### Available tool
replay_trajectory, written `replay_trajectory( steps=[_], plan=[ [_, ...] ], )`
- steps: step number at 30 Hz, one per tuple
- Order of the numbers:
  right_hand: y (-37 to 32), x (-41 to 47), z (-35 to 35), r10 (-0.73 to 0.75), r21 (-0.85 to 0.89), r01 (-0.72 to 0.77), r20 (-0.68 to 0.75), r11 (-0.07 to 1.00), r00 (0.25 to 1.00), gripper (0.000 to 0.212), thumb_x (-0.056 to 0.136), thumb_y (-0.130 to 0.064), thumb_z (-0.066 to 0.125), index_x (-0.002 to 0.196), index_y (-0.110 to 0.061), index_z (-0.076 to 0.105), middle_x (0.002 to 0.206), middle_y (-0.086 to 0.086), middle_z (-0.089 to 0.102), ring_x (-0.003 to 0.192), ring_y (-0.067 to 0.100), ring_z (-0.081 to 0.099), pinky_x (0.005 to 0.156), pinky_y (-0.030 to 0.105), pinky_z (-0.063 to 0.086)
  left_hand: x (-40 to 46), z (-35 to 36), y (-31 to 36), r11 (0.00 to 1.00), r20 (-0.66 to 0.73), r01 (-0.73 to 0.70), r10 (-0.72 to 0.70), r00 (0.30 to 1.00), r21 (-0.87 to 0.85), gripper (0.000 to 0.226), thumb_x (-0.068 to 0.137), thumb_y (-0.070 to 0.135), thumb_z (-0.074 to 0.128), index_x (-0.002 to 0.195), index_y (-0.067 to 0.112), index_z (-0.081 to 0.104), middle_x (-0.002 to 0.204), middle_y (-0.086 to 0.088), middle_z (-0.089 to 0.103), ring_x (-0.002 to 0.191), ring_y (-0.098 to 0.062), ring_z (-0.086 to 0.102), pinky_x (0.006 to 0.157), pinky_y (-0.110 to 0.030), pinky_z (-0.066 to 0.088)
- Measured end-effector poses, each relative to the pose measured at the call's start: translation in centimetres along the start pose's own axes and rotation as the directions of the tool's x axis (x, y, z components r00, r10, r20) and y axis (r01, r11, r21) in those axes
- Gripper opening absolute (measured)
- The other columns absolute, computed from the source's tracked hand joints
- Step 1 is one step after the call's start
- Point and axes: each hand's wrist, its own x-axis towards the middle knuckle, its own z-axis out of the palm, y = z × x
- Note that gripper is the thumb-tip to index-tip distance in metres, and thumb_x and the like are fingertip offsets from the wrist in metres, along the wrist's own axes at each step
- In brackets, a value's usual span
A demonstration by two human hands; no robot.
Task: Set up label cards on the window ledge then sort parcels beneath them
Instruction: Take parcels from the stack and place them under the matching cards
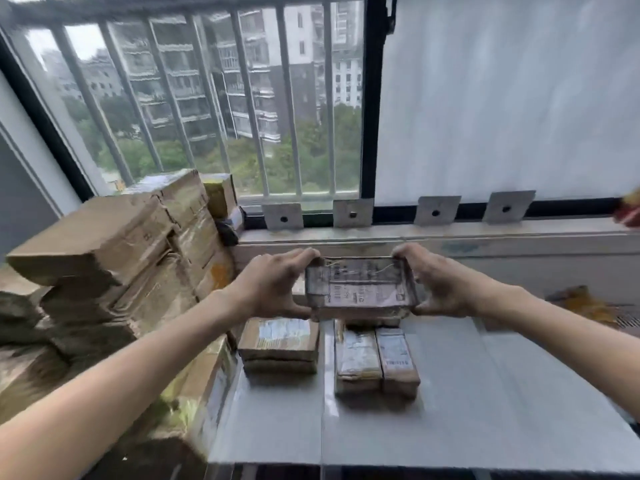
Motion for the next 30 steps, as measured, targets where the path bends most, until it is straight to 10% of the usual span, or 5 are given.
replay_trajectory(
  steps=[30],
  plan=[
    [-0.8,-6.0,5.1,0.185,0.000,-0.188,0.171,0.982,0.968,0.095,0.074,-0.036,0.082,0.146,-0.025,0.020,0.126,-0.003,0.038,0.103,0.024,0.060,0.090,0.039,0.050,-2.2,6.4,4.3,0.995,0.068,0.024,-0.017,0.998,-0.097,0.088,0.060,0.076,0.054,0.131,0.025,0.041,0.123,0.008,0.060,0.099,-0.018,0.064,0.077,-0.038,0.055]
  ],
)
